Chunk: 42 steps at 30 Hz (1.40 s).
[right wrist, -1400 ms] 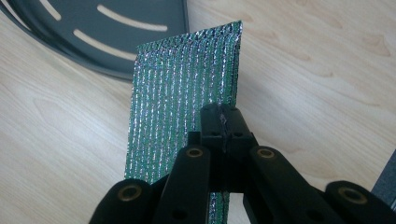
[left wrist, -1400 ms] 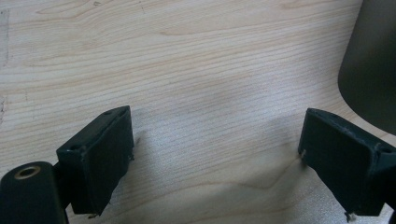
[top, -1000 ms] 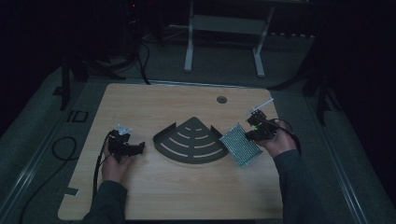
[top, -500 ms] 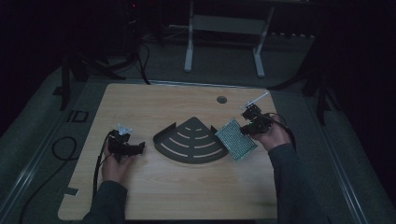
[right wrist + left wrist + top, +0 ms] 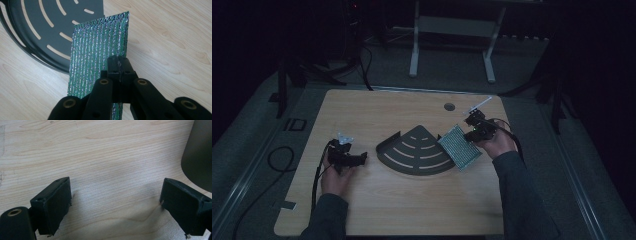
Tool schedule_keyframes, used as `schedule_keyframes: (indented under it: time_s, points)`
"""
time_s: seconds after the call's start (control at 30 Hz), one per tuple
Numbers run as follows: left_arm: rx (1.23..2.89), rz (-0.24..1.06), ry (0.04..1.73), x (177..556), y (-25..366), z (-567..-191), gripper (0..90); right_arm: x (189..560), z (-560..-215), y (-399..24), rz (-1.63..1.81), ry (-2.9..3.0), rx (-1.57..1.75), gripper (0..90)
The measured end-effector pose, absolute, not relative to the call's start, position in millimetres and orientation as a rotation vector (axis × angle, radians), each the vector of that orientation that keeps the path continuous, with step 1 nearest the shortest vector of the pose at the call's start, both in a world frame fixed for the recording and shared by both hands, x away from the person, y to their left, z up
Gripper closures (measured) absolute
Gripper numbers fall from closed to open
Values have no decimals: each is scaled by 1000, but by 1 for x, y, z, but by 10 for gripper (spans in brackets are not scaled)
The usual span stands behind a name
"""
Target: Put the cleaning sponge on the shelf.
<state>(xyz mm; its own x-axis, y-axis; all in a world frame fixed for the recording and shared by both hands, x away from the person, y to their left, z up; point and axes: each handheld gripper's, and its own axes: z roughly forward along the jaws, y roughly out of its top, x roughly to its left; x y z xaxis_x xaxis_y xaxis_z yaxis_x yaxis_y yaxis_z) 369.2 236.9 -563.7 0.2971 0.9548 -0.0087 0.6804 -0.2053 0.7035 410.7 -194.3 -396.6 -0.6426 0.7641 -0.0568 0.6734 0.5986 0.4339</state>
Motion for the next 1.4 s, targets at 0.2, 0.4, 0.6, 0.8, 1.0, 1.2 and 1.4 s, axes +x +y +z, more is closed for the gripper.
schedule_keyframes:
  time_s: [0.2, 0.4, 0.6, 0.8, 1.0, 1.2, 1.4]
  points:
    - [1965, 588, 1453, 369, 237, -564, 108, 415, -398, -190, 566, 2593, 1178, 897]
    - [1965, 589, 1453, 369, 237, -564, 108, 422, -400, -183, 577, 2598, 1169, 897]
    - [1965, 589, 1453, 369, 237, -564, 108, 426, -402, -178, 590, 2601, 1165, 897]
    - [1965, 589, 1453, 369, 237, -564, 108, 431, -405, -172, 605, 2602, 1157, 897]
    - [1965, 589, 1453, 369, 237, -564, 108, 435, -407, -167, 619, 2600, 1156, 897]
    - [1965, 589, 1453, 369, 237, -564, 108, 438, -411, -163, 625, 2603, 1155, 897]
    - [1965, 589, 1453, 369, 237, -564, 108, 441, -415, -157, 628, 2608, 1146, 897]
